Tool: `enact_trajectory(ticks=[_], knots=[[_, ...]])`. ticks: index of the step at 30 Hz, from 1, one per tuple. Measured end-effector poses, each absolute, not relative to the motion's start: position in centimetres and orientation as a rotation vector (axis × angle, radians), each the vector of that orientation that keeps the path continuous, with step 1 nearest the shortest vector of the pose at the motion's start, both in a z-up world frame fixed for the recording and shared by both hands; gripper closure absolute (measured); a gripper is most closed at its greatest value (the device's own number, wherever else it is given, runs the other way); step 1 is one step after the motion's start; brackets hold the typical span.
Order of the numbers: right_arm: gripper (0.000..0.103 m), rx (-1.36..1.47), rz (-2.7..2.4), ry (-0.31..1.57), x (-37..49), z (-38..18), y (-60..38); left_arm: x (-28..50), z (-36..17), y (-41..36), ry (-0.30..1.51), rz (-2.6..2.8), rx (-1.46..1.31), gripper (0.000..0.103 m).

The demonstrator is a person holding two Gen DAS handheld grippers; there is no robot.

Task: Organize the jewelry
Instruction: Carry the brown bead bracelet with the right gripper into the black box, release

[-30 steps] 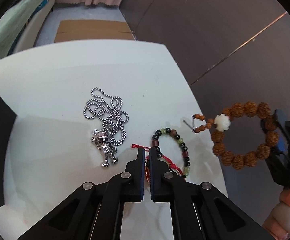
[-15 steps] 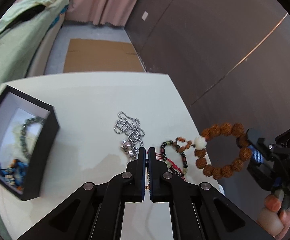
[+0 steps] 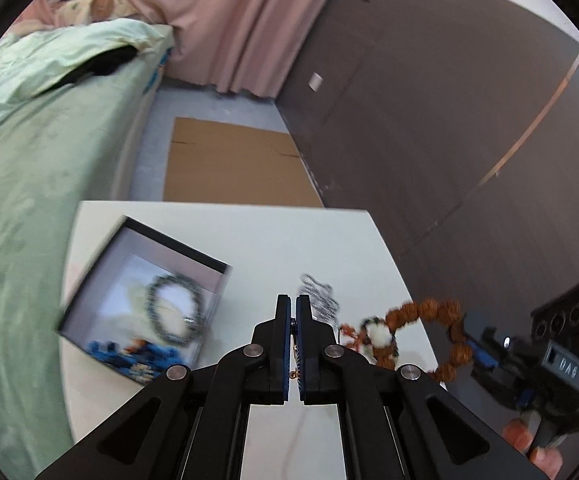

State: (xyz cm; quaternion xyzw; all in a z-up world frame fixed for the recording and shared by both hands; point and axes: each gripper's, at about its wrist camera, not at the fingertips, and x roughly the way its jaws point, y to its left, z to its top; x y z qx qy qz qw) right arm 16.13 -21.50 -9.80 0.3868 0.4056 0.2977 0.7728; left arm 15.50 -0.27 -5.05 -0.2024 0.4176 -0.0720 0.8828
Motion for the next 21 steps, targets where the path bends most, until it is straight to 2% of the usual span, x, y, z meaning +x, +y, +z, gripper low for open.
enact_trajectory(ticks=[12,21], knots=[[0.083,0.862,0.776,0.885,15.5,-10.3,-16.1,15.0,-5.8,6.8,0.831,-0.050,-0.504,0.101],[0.083,0.842,0.830,0.900,15.9,-10.6,-12.0,16.0,-7.2,8.3,0.837,-0.028,-0.550,0.101]])
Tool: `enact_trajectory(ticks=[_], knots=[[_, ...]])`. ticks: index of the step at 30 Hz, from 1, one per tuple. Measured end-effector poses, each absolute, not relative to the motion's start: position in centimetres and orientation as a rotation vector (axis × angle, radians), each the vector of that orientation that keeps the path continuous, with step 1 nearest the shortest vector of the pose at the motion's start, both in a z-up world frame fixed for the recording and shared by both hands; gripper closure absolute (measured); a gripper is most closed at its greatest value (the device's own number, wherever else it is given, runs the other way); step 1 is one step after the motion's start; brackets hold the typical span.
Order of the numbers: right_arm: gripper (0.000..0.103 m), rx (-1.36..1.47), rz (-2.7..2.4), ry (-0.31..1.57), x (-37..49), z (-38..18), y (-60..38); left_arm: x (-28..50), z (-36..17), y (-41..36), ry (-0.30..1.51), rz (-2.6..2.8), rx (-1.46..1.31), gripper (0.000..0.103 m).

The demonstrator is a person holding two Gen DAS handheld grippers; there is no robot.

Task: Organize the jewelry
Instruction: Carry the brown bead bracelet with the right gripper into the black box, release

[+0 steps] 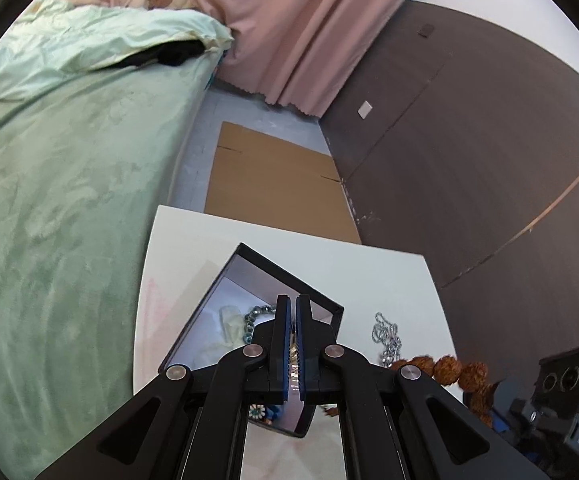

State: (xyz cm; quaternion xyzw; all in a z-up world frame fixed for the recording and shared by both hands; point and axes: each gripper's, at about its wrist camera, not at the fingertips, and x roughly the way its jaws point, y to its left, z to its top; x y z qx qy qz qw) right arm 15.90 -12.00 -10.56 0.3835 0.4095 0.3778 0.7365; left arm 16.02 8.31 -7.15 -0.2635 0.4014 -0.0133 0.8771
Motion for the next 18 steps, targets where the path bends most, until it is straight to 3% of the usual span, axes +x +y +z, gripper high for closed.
enact_trajectory(ticks=[3,4,6,7,8,10,18], knots=[[0.083,0.847,0.845,0.892,16.4,-10.6,-11.3,16.3,-7.1,8.8,0.851,-0.049,-0.590,0.097],[0.083,0.849,0.849,0.890,16.5,-10.6,-11.2,16.3,-6.9,9.0,0.847,-0.048,-0.595,0.091],[0.083,0.850,0.864,0.885,16.9,-10.5,-10.8,16.0,-6.5,9.4,0.829,-0.032,-0.598,0.066],[0.083,0.850,0.872,0.880,16.9,-10.4,-10.8,15.9,-6.3,9.5,0.818,-0.026,-0.601,0.042],[0.083,0.851,0.879,0.875,17.1,-10.4,-10.6,15.6,-5.9,9.8,0.795,-0.017,-0.606,0.025],[0.083,0.854,0.895,0.868,17.6,-10.2,-10.0,15.1,-5.3,10.2,0.757,-0.004,-0.609,0.019],[0.083,0.836,0.929,0.865,19.0,-10.5,-6.7,15.0,-3.9,11.4,0.729,0.026,-0.600,0.019]])
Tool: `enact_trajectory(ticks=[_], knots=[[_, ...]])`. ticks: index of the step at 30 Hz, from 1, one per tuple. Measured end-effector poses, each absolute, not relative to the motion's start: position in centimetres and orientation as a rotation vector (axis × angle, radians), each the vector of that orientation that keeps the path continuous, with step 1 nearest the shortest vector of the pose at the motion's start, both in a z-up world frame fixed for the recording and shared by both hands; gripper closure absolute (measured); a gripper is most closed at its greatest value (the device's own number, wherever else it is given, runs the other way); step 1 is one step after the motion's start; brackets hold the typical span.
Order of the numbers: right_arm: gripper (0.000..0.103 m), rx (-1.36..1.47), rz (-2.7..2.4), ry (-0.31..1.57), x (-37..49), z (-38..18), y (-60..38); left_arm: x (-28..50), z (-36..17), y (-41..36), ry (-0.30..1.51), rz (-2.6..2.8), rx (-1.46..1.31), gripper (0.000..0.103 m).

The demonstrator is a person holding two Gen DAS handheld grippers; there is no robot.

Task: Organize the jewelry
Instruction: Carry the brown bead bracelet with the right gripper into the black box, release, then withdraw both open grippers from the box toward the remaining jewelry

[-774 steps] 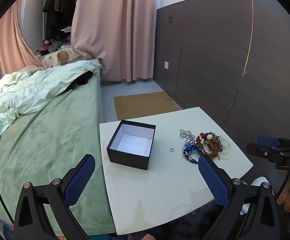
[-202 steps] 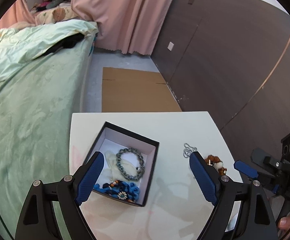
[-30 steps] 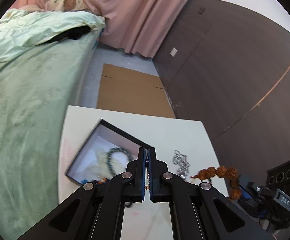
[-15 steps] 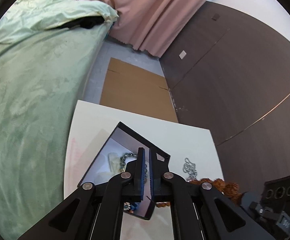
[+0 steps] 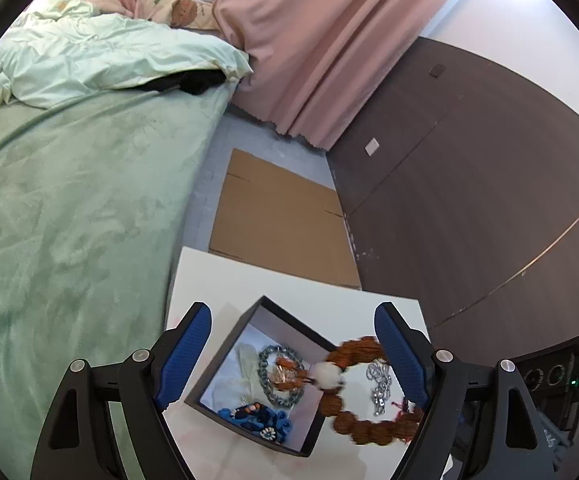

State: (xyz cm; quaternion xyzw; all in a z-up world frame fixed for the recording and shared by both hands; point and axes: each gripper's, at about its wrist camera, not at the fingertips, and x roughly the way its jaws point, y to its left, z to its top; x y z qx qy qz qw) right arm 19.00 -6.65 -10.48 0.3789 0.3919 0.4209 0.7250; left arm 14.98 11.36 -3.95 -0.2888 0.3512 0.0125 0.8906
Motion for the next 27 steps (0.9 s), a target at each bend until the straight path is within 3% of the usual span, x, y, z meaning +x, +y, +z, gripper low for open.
enact_trajectory(ticks=[5,9,11,14,19,23,27], knots=[[0.082,0.705,0.823,0.893,19.2,-11.3,-4.4,15.1,-4.1,12.0,0.714,0.060,-0.584,0.019],[0.076,0.687,0.782,0.976,19.8,-12.5,-3.8,15.5,-4.9,12.0,0.744,0.073,-0.569,0.019],[0.052,0.714,0.762,0.994,19.9,-12.6,-4.6,15.5,-5.0,12.1,0.751,0.082,-0.565,0.019],[0.034,0.734,0.719,0.964,19.8,-12.0,-6.6,15.4,-5.1,11.9,0.758,0.085,-0.569,0.019],[0.032,0.714,0.697,0.940,19.4,-10.6,-8.9,15.3,-4.5,10.8,0.762,0.082,-0.537,0.019],[0.009,0.699,0.627,0.882,18.9,-9.2,-11.2,15.0,-3.9,9.4,0.766,0.058,-0.513,0.019],[0.008,0.716,0.595,0.892,18.4,-8.7,-13.1,14.5,-3.1,7.8,0.764,0.042,-0.484,0.018]])
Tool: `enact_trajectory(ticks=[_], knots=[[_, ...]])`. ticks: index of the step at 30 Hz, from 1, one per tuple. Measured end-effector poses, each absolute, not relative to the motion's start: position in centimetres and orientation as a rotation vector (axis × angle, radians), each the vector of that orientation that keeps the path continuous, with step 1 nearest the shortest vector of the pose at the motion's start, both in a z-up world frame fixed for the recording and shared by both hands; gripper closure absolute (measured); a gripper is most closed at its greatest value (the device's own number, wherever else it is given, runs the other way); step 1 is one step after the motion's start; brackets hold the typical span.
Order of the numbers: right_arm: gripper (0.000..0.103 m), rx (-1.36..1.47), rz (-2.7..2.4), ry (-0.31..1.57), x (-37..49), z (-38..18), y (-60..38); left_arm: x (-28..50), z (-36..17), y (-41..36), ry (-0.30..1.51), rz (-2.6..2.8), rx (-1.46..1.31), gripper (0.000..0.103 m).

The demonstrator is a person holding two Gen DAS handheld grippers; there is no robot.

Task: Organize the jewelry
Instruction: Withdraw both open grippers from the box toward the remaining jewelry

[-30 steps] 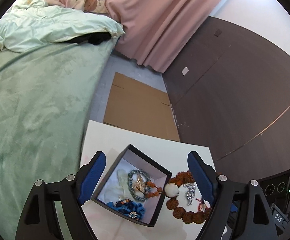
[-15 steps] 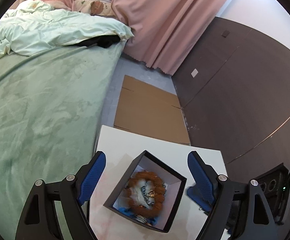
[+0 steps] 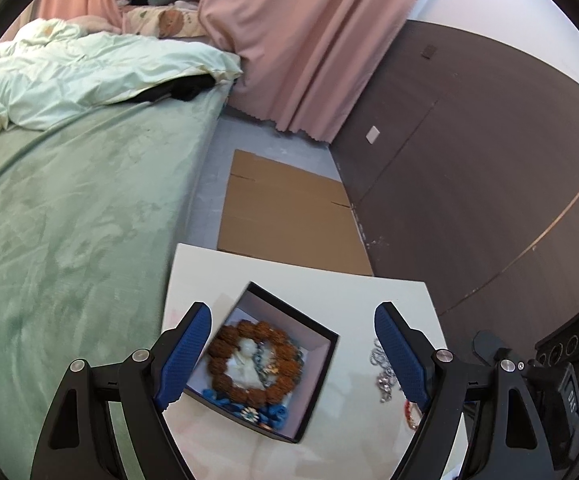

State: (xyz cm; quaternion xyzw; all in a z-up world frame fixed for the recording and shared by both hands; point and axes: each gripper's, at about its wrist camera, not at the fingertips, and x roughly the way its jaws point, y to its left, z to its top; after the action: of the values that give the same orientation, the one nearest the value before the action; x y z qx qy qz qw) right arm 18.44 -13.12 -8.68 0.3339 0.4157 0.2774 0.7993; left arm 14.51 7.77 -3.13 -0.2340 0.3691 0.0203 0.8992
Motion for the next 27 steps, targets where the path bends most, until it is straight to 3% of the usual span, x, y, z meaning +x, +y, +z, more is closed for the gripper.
enact_trajectory(ticks=[5,27], knots=[[0.000,0.705,0.565,0.869,17.0,-8.0,-14.8,13.2,-1.9,5.2,0.730,0.022,-0.430,0.002],[0.000,0.794,0.444,0.828,14.1,-7.6,-24.0,10.9,-1.9,-4.0,0.812,-0.104,-0.302,0.002]])
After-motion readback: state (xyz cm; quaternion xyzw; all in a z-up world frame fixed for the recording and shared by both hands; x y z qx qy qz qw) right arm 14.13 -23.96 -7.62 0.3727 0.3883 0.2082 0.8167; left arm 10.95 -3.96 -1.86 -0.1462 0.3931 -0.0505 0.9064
